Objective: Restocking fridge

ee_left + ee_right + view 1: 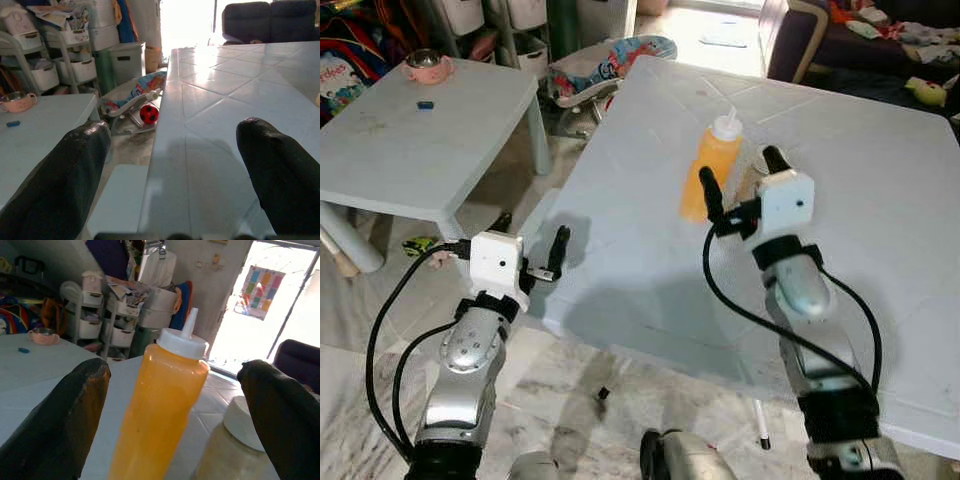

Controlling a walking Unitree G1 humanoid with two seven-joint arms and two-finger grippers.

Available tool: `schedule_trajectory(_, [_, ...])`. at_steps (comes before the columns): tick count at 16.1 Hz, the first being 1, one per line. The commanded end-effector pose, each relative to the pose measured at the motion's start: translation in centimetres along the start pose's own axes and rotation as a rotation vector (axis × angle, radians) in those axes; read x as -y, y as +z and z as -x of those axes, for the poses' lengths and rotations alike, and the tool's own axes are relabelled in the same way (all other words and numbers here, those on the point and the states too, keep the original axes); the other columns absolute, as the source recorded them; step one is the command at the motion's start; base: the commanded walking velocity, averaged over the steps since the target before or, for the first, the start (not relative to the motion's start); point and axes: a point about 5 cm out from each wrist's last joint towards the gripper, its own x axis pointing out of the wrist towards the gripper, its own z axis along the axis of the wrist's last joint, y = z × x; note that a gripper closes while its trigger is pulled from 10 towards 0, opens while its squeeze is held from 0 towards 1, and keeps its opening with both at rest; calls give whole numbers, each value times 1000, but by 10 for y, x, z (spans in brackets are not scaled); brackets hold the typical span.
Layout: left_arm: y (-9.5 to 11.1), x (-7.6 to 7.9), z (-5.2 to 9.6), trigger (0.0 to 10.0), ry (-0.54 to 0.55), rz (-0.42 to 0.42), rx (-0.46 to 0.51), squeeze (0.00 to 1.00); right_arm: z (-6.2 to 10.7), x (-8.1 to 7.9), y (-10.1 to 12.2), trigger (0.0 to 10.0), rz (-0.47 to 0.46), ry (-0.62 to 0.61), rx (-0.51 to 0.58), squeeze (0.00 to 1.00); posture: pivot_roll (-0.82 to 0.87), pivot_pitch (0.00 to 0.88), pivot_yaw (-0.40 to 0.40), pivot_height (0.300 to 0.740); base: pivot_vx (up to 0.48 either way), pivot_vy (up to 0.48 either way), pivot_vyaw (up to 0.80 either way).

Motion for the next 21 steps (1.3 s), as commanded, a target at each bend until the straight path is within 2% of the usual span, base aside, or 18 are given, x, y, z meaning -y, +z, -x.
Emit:
schedule_trajectory(1, [-1,2,-1,10000,-13,-6,-10,0,-4,6,1,10000,-2,-8,1,0,12,94,-48,740,0,0,0])
schedule_trajectory(10, [-2,5,-1,10000,-31,-15,-17,0,-18,21,5,10000,20,-44,22,0,16,102,-42,740,0,0,0])
schedule_trajectory(17, [-3,6,0,10000,-42,-23,-24,0,-37,24,3,10000,-2,-9,14,0,33,101,-40,740,0,0,0])
schedule_trajectory(21, [-3,7,-1,10000,-47,-25,-27,0,-46,24,3,10000,-27,51,12,0,37,103,-37,740,0,0,0])
